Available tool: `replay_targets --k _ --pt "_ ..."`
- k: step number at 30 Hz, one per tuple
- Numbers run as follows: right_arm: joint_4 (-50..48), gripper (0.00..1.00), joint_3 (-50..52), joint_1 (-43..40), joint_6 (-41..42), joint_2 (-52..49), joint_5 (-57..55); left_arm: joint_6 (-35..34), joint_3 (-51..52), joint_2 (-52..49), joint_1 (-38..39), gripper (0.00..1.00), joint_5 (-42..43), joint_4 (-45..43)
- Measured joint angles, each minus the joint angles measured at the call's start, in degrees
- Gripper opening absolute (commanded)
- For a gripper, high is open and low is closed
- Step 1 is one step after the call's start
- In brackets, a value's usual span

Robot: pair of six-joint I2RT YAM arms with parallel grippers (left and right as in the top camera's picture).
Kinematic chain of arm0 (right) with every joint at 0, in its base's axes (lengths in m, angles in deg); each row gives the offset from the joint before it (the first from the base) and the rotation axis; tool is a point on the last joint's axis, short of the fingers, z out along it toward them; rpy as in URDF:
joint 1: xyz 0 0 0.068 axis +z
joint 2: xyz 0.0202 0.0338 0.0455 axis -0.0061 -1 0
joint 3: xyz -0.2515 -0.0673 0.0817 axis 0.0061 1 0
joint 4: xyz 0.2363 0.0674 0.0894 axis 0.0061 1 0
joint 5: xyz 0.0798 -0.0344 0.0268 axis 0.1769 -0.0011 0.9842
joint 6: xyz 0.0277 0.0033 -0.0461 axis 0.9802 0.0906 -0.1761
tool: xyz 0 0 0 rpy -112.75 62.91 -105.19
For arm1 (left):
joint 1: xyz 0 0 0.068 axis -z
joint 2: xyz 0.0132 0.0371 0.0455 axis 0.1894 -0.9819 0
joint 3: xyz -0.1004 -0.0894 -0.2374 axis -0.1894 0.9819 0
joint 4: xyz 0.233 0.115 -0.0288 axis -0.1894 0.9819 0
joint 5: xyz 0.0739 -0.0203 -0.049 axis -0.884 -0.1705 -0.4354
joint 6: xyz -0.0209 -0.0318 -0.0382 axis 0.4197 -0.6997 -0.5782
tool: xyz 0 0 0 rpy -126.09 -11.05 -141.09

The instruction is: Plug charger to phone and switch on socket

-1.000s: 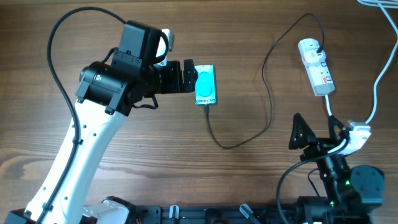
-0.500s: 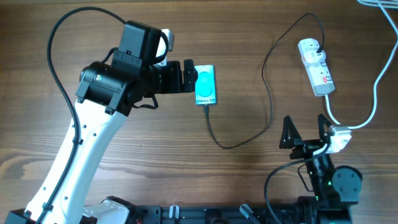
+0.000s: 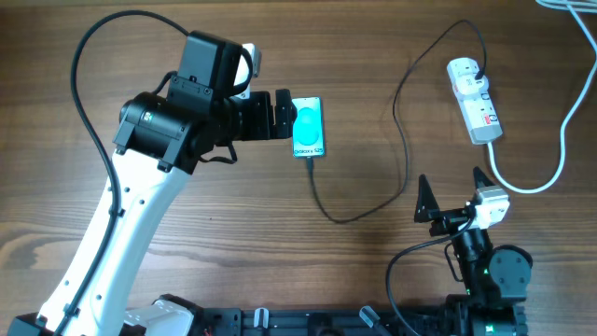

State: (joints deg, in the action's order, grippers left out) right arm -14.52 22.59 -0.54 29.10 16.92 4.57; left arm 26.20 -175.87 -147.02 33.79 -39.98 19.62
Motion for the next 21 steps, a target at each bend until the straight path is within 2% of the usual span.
replay_targets --k 4,21 --pt "-2.99 1.00 1.25 0.00 -2.12 0.11 -0.04 0.00 0.00 0.00 0.00 1.00 0.00 0.00" --pt "-2.78 0.99 1.68 0.00 -3.63 0.11 -3.67 0.00 0.00 0.00 0.00 1.00 0.00 0.00"
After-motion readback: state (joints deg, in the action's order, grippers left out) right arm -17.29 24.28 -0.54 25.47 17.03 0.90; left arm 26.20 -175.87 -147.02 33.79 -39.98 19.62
